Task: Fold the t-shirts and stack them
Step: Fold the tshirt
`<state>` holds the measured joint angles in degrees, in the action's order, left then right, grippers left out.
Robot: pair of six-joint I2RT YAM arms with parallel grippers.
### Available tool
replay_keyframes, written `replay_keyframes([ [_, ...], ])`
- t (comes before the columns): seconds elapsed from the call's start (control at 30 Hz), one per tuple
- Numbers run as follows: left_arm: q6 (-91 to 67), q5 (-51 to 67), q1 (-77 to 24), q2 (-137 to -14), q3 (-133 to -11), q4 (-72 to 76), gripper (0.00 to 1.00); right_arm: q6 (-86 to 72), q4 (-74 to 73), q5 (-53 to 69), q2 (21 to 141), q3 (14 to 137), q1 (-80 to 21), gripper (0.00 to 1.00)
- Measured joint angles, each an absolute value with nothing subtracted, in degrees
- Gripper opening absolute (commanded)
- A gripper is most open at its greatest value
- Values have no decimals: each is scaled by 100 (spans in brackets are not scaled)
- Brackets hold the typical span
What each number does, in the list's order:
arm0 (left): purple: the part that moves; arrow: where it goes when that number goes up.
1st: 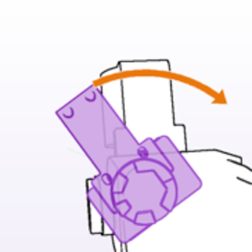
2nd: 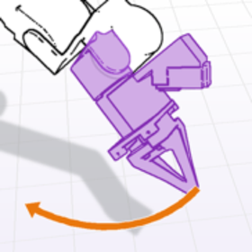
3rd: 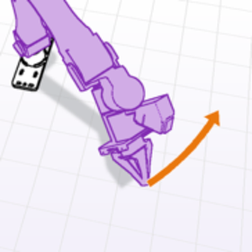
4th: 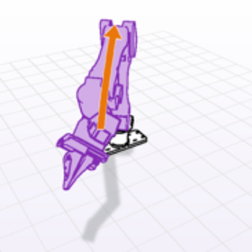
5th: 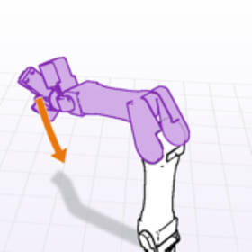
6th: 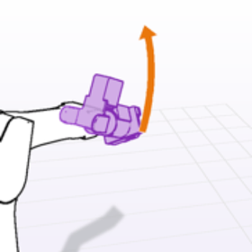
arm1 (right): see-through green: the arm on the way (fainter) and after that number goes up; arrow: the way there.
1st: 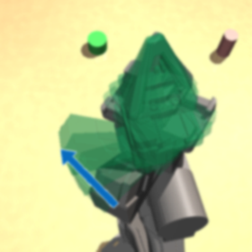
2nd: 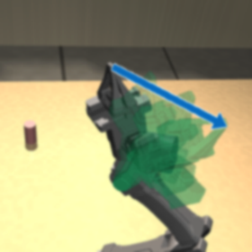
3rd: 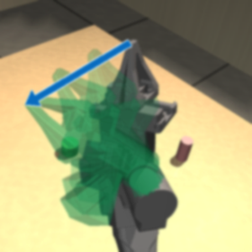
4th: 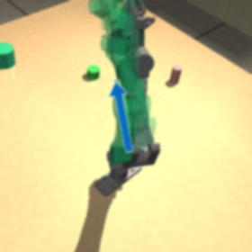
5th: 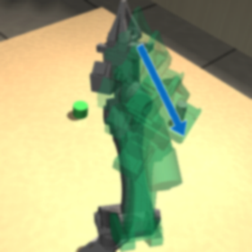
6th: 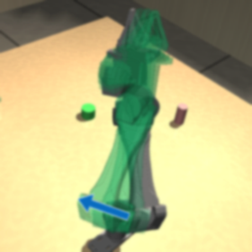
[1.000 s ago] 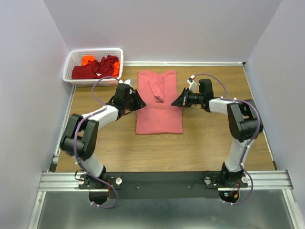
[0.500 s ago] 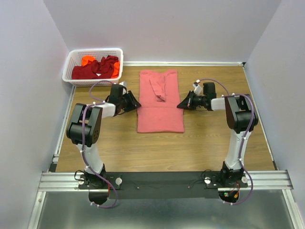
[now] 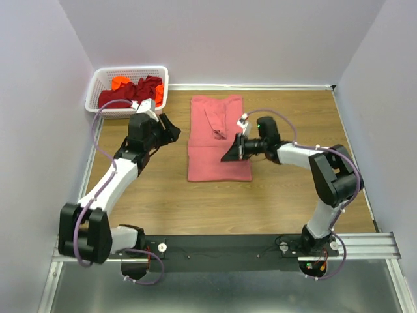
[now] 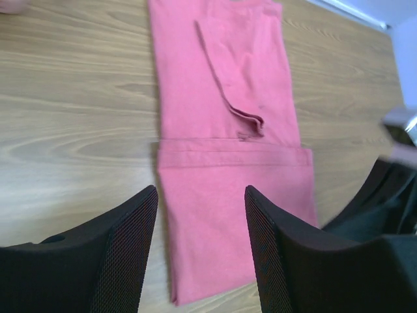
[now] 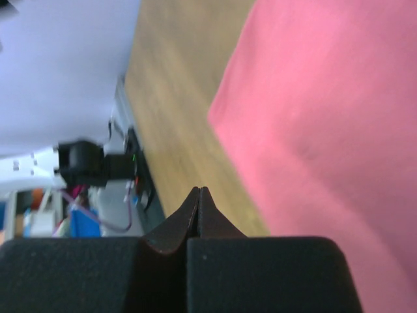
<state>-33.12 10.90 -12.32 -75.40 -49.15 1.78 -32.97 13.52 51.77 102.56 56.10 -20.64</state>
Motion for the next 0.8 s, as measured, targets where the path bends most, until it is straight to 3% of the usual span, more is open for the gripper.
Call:
replay_keyframes([
  [0.3,-2897,-357,-1232,-6202,-4215,-637,66,-3889,2104,5262,10565,4619,-2705,1],
  [0.53,-2829,-565,-1232,-5986,-3962,-969,78,-3955,2622,5413,11548,4606,-2679,1],
  [0.8,-2764,-585,-1232,-5645,-3957,-1090,79,-3833,2506,5290,11389,4547,-2624,1],
])
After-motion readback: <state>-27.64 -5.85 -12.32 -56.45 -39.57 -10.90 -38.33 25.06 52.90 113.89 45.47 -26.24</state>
